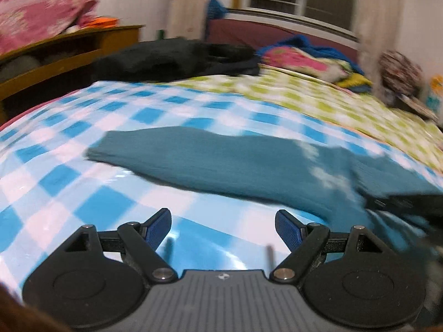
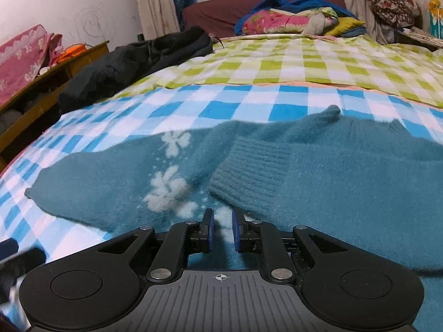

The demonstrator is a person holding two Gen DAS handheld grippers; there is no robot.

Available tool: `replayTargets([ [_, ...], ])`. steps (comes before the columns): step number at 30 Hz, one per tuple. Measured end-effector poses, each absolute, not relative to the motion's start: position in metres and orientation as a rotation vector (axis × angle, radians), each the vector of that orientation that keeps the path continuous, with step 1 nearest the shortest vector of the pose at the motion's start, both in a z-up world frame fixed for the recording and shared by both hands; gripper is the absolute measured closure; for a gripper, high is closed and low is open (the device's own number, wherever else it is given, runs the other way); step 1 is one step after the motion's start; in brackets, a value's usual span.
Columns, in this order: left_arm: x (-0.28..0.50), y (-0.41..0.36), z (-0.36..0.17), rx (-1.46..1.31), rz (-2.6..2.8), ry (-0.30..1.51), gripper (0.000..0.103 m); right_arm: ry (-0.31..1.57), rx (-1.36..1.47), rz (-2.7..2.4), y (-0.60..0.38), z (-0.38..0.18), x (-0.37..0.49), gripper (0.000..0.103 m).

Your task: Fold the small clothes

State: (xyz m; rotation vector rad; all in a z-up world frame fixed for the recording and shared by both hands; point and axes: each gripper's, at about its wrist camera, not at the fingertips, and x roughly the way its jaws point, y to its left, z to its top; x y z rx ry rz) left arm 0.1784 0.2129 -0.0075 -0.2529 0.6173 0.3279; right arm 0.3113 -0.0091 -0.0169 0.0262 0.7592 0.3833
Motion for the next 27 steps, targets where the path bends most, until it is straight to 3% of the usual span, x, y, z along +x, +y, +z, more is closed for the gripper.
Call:
replayTargets([
  [11,0.201,0.322,-0.032,-0.528,0.47,0.627,0.017,0.746,0.021,0.44,0.002,-0.015,0.285,0.086],
  [23,0.229,0.349,-0.041,-0.584,0.492,0.55,0.017,0.741,0.035,0.454,0.009,-0.013,0.278,0.086],
  [25,0.235,0.354,-0.043,-0.614,0.494,0.538,0.019,0.739,0.032,0.455,0.011,-0.012,0.278,0.086],
  [27,0.24,0.358,-0.043,-0.642,0.495,0.521,0.03,0.736,0.034,0.455,0.012,-0.012,0.278,0.086],
])
